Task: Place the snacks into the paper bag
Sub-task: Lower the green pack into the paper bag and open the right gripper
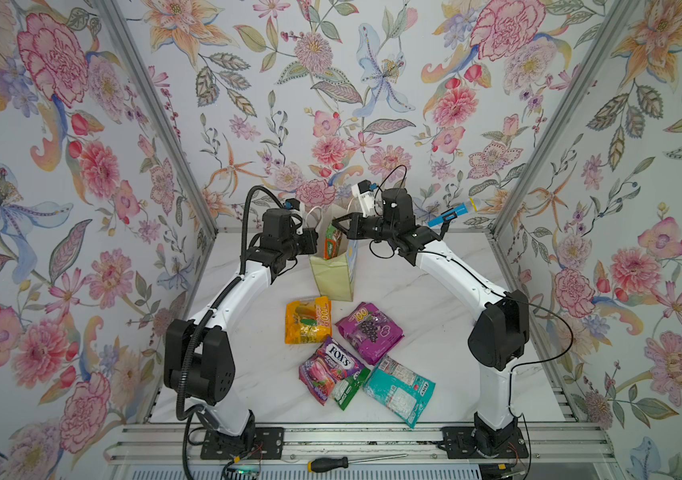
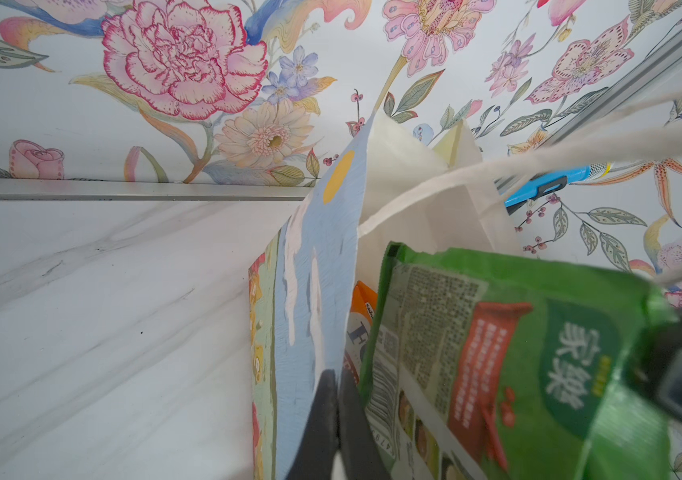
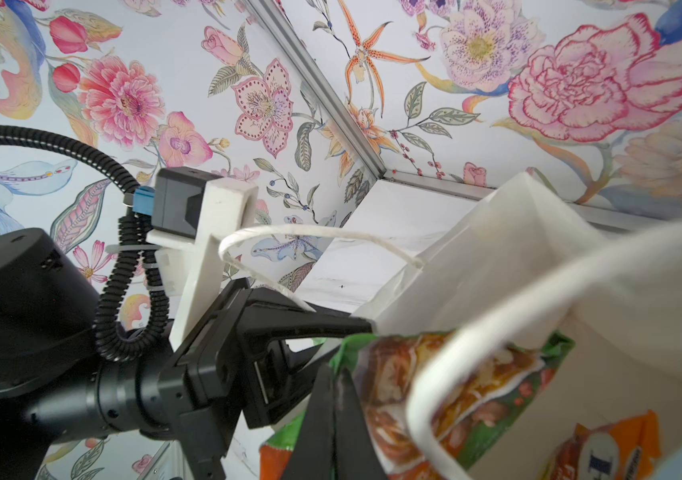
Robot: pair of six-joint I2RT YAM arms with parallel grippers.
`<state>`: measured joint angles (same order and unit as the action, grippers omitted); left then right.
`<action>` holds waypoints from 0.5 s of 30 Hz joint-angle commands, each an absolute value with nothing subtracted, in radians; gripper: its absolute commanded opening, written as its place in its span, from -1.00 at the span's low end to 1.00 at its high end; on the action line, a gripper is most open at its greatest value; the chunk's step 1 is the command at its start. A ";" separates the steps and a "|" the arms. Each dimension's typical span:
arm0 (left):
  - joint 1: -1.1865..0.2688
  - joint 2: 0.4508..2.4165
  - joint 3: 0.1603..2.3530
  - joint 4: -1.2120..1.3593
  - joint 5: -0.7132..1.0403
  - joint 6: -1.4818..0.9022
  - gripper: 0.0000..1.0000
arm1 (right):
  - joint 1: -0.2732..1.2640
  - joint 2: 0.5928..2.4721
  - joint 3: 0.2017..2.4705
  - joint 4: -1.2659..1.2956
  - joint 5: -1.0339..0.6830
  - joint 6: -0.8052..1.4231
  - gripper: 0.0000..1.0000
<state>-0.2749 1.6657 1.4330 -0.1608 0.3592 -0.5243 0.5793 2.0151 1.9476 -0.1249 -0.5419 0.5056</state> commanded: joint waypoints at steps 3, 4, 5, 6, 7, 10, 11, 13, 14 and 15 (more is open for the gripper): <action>-0.270 1.635 1.427 -0.161 0.358 -0.528 -1.00 | 0.583 2.015 2.006 -0.135 -0.536 0.503 -1.00; -0.271 1.635 1.428 -0.161 0.359 -0.528 -1.00 | 0.583 2.017 2.009 -0.136 -0.534 0.502 -1.00; -0.272 1.635 1.428 -0.161 0.358 -0.528 -1.00 | 0.581 2.017 2.009 -0.137 -0.531 0.503 -1.00; -0.270 1.635 1.427 -0.161 0.358 -0.528 -1.00 | 0.581 2.016 2.006 -0.139 -0.528 0.503 -1.00; -0.269 1.634 1.428 -0.161 0.357 -0.528 -1.00 | 0.581 2.013 2.002 -0.145 -0.522 0.498 -1.00; -0.270 1.632 1.427 -0.160 0.358 -0.527 -1.00 | 0.580 1.995 1.979 -0.164 -0.487 0.473 -1.00; -0.270 1.631 1.425 -0.160 0.358 -0.525 -1.00 | 0.578 1.990 1.969 -0.164 -0.476 0.468 -1.00; -0.270 1.631 1.425 -0.161 0.360 -0.524 -1.00 | 0.581 1.973 1.957 -0.185 -0.428 0.440 -1.00; -0.270 1.631 1.424 -0.161 0.359 -0.524 -1.00 | 0.584 1.968 1.960 -0.202 -0.402 0.421 -1.00; -0.271 1.631 1.423 -0.161 0.360 -0.523 -1.00 | 0.586 1.961 1.959 -0.212 -0.382 0.403 -1.00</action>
<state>-0.2749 1.6630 1.4330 -0.1627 0.3592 -0.5243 0.5812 2.0113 1.9690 -0.1734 -0.4595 0.4664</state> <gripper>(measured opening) 0.051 0.047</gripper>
